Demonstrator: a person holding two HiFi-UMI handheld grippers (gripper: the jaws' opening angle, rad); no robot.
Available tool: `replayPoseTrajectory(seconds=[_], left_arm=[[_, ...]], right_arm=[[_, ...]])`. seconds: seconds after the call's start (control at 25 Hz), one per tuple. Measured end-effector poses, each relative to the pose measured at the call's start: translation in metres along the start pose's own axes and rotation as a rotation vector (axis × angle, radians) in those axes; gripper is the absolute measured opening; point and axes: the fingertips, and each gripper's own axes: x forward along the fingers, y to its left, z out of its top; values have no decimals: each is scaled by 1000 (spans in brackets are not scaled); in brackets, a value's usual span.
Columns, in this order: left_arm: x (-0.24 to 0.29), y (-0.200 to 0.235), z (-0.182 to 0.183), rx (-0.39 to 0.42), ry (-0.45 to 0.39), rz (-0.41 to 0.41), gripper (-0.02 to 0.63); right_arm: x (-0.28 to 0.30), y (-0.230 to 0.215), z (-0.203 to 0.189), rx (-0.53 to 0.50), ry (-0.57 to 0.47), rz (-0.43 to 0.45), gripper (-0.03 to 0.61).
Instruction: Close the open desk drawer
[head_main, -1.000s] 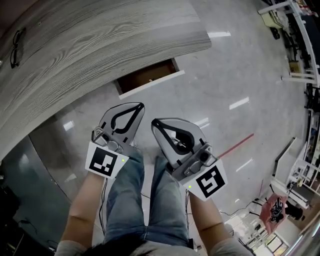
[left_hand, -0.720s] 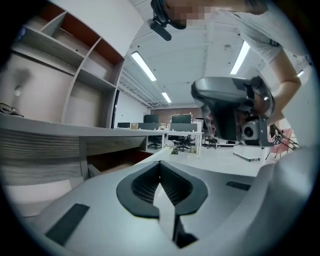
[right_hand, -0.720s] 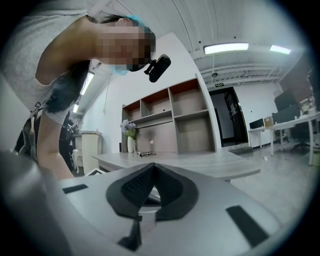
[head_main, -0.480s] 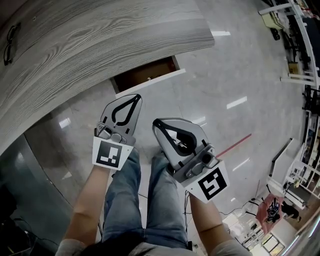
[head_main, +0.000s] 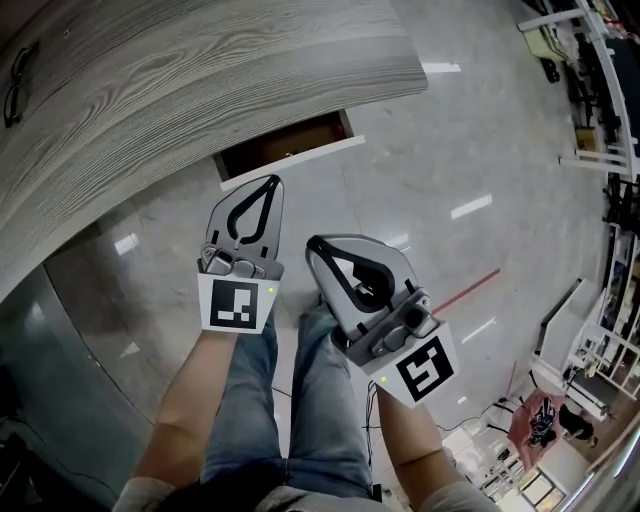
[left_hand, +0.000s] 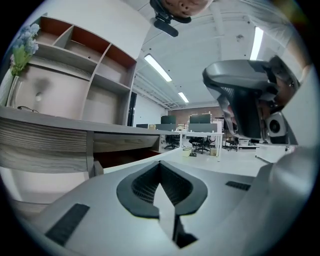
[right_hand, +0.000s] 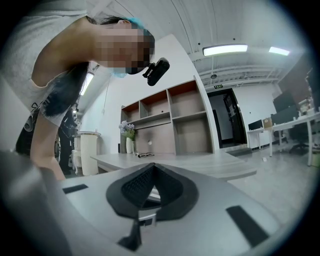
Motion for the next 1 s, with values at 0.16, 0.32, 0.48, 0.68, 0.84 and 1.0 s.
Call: replayPoseTrajectory(seconds=[0.16, 0.32, 0.48, 0.68, 0.84, 1.0], left_arm=[[0, 0, -1, 21, -4, 22, 8], [0, 6, -3, -17, -8, 45, 8], [3, 13, -2, -1, -16, 38, 8], [3, 15, 3, 35, -23, 20, 8], [-1, 12, 3, 54, -21, 4, 8], [-2, 16, 1, 18, -22, 18, 8]], right_arm=[[-1, 0, -2, -2, -2, 0, 9], [-2, 0, -3, -5, 0, -1, 9], [-3, 0, -4, -7, 0, -5, 9], [-2, -2, -2, -7, -2, -14, 9], [-1, -3, -3, -11, 0, -21, 9], [-3, -4, -3, -5, -6, -33, 9]])
